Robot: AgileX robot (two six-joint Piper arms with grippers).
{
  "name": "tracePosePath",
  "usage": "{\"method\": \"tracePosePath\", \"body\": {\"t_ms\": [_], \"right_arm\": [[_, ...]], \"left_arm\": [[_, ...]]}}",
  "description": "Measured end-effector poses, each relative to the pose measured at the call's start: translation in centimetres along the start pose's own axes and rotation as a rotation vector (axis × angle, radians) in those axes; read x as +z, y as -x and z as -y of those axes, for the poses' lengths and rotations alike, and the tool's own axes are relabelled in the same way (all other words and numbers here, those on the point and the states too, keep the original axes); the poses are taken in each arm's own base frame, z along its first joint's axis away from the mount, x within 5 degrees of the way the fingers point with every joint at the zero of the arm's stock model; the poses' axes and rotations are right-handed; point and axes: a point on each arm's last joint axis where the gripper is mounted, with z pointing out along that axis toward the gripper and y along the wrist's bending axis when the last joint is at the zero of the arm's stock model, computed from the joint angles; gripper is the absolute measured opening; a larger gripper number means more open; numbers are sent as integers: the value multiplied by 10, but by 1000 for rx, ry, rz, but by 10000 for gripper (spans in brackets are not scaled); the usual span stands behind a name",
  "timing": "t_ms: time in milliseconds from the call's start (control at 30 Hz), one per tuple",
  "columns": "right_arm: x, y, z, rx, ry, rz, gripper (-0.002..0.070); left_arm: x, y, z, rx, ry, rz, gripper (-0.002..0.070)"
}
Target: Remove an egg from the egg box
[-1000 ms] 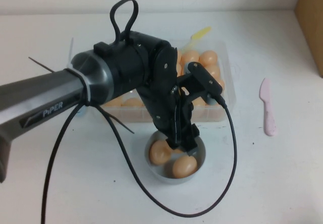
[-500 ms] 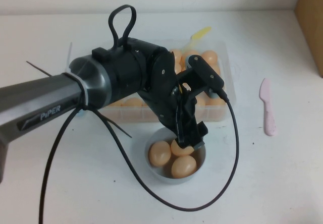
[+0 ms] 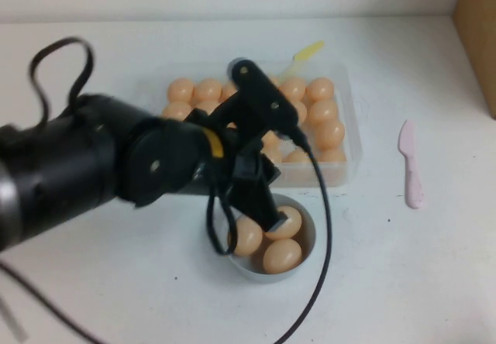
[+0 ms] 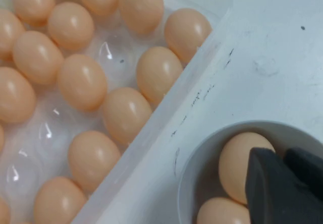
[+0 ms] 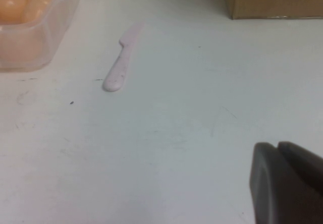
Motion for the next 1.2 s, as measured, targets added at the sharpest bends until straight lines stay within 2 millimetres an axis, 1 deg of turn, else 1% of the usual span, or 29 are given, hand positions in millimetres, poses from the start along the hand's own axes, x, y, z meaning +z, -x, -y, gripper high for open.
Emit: {"method": "tracePosePath", "body": {"t_ms": [33, 100, 300, 433, 633, 767, 933, 1067, 1200], "right_arm": [[0, 0, 0, 0, 0, 0, -17], [0, 0, 0, 0, 0, 0, -17], [0, 0, 0, 0, 0, 0, -17], [0, 0, 0, 0, 0, 0, -17], [0, 0, 0, 0, 0, 0, -17], [0, 0, 0, 0, 0, 0, -17], [0, 0, 0, 0, 0, 0, -17], [0, 0, 0, 0, 0, 0, -17], [0, 0, 0, 0, 0, 0, -17]], "left_arm": [[-3, -8, 2, -7, 9, 17, 32], [-20, -26, 8, -31, 37, 80, 11], [-57, -68, 20, -115, 99, 265, 0], [-72, -95, 26, -191, 132, 355, 0], [-92, -128, 33, -265, 172, 453, 0], [-101, -136, 35, -276, 180, 489, 0], [-102, -135, 35, -279, 183, 498, -1], [-95, -137, 36, -279, 176, 464, -1], [-82, -145, 40, -280, 131, 339, -1]]}}
